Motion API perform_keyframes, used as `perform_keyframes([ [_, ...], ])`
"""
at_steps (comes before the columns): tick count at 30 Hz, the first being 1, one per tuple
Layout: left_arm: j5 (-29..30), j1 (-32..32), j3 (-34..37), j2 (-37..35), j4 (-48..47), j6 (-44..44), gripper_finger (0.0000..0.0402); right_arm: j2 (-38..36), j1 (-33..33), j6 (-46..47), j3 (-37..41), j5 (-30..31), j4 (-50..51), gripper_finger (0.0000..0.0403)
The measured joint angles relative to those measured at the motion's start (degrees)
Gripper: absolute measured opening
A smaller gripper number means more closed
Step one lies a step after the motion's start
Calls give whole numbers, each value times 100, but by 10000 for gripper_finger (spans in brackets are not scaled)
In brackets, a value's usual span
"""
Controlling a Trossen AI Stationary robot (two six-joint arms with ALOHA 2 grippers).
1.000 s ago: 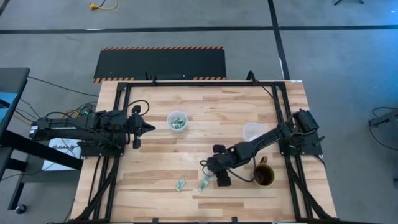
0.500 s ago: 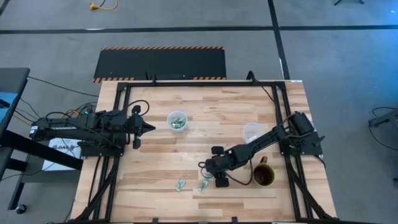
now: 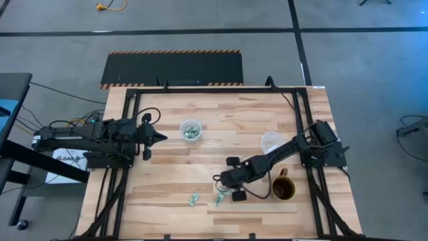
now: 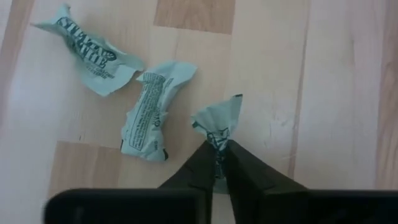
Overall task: Pick and place Stevia / Truvia into bins
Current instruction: Put the white stevia packet into the left transparent container
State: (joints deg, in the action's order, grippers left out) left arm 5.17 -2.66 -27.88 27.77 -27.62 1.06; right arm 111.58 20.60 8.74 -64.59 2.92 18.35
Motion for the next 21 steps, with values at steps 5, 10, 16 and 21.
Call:
perform_keyframes([
  [5, 0, 0, 0, -2, 0, 0, 0, 51, 2, -453, -538, 286, 786, 12],
  [10, 0, 0, 0, 0, 0, 0, 0, 26, -49, -1139, -1377, 1495, 1768, 15],
  [16, 0, 0, 0, -2, 3, 0, 0, -735, -773, -1932, -1383, 1647, 1157, 8],
  [21, 0, 0, 0, -2, 2, 0, 0, -1726, -1743, -2279, -973, 600, -189, 14],
])
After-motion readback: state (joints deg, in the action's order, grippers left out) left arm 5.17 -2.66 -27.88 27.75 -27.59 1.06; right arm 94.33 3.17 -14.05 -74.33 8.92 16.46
